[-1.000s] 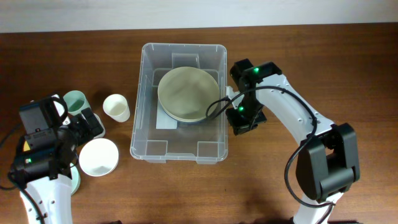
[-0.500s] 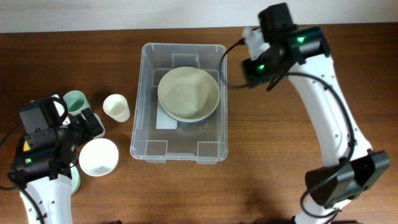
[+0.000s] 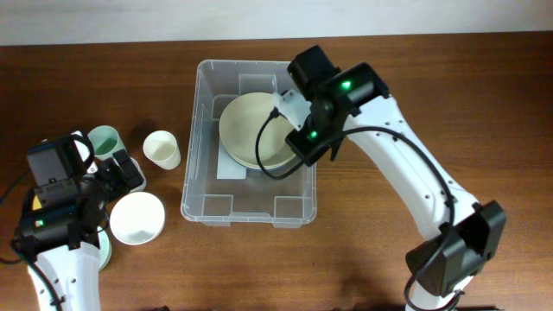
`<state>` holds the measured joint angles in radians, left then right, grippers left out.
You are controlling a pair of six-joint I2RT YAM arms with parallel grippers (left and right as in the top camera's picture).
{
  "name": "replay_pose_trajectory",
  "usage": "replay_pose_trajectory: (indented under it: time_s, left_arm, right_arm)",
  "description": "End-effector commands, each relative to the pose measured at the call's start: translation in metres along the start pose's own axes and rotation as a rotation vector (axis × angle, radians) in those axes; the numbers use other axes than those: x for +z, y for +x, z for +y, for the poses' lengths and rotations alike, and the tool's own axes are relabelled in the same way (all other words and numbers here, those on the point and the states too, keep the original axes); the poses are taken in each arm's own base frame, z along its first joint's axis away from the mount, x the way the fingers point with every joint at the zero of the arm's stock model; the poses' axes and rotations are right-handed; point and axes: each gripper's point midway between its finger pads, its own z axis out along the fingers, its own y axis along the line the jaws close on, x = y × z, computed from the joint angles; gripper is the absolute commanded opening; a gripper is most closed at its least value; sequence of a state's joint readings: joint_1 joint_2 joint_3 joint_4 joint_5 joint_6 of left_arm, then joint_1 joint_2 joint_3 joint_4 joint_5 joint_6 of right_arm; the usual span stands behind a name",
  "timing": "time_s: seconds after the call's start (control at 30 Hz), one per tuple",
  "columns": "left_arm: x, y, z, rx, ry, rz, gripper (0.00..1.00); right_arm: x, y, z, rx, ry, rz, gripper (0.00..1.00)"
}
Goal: Pack container
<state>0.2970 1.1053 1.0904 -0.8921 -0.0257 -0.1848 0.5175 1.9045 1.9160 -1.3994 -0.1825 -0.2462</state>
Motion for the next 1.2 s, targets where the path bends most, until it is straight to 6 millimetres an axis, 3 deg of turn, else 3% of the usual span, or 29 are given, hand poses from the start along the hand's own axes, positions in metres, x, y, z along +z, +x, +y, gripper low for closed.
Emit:
replay_pose_trajectory:
  time_s: [0.0,0.2,0.47,0.67,0.87,1.17]
  left_arm:
    - [-0.005,-0.007,-0.002,-0.017,0.012,-0.024,0.99]
    - [-0.005,-0.007,-0.002,-0.017,0.012,-0.024,0.99]
    - [-0.005,-0.007,-0.002,-0.017,0.012,-0.023,0.99]
    - [-0.005,-0.007,-0.002,-0.017,0.012,-0.023,1.00]
    - [-0.005,-0.007,-0.002,-0.017,0.012,-0.024,0.99]
    - [-0.005,-0.007,-0.002,-0.017,0.012,-0.024,0.99]
  right_arm:
    - [0.024,0.016,0.004,-0.001,-0.035,0.080,0.04]
    - [0.043,0.032,0.004,0.010,-0.046,0.139,0.04]
    - [0.043,0.037,-0.009,0.020,0.008,0.159,0.04]
    - [0.043,0.037,-0.008,0.020,0.004,0.159,0.05]
    - [0.044,0.033,0.008,-0.005,-0.088,0.133,0.04]
    - [0.049,0.036,0.003,0.001,-0.064,0.150,0.09]
